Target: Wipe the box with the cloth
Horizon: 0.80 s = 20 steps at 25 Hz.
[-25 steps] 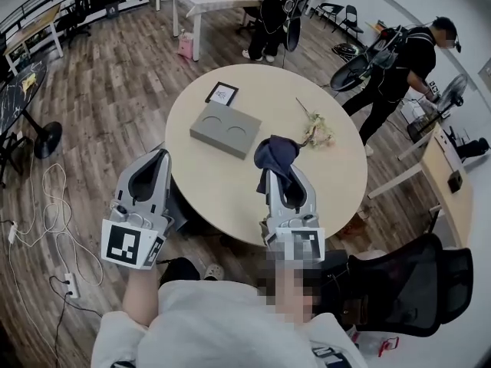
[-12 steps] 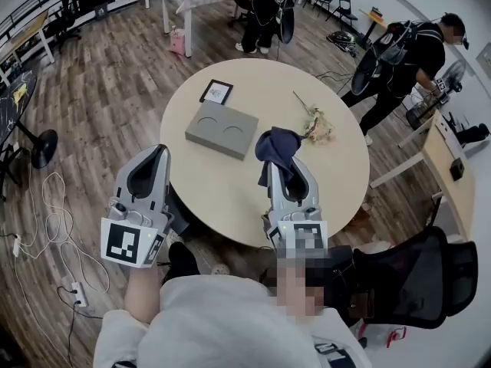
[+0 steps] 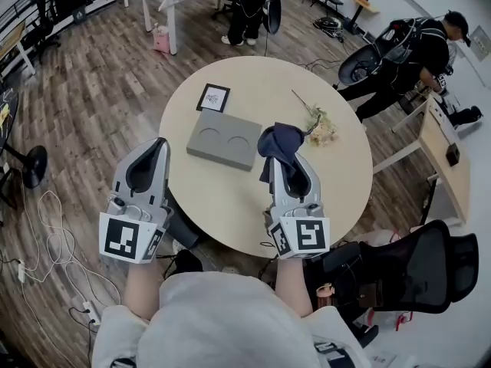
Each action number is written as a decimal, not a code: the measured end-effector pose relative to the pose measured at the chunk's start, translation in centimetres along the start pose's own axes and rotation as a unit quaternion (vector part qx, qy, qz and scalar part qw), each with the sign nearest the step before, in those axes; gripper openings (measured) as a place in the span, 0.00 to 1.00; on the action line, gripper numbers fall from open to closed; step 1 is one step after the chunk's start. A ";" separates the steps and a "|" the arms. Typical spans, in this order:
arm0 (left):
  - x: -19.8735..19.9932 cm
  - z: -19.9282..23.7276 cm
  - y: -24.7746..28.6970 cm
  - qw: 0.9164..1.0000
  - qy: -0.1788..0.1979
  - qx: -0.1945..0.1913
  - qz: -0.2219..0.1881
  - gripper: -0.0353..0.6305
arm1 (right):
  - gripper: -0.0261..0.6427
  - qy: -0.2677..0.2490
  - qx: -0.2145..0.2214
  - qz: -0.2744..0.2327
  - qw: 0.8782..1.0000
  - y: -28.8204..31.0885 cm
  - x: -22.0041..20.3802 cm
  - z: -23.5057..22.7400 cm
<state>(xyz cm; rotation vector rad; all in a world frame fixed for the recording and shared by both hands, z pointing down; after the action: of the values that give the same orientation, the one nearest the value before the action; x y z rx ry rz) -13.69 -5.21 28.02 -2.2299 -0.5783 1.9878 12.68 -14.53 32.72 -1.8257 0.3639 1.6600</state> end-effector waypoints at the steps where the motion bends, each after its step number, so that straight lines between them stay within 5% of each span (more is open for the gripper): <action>1: -0.3 0.8 0.5 1.000 -0.001 -0.005 -0.001 0.06 | 0.18 -0.002 -0.004 0.001 1.000 0.7 -0.2 0.3; 20: -6.6 13.3 6.7 0.994 -0.044 -0.095 0.022 0.06 | 0.18 0.019 -0.087 0.055 0.995 11.2 -5.8 5.3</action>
<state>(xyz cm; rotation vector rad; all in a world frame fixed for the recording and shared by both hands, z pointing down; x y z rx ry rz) -25.66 -16.00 30.10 -2.2870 -0.7644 2.1455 0.92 -21.00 35.33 -1.9974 0.3523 1.7831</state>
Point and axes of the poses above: the fingertips, and each gripper's own axes: y forward along the fingers, z to its left, x out of its top, the point moved 8 cm from there along -y, backward along the fingers, and after that the axes turned 5 degrees about -z, right-handed, at the moved point
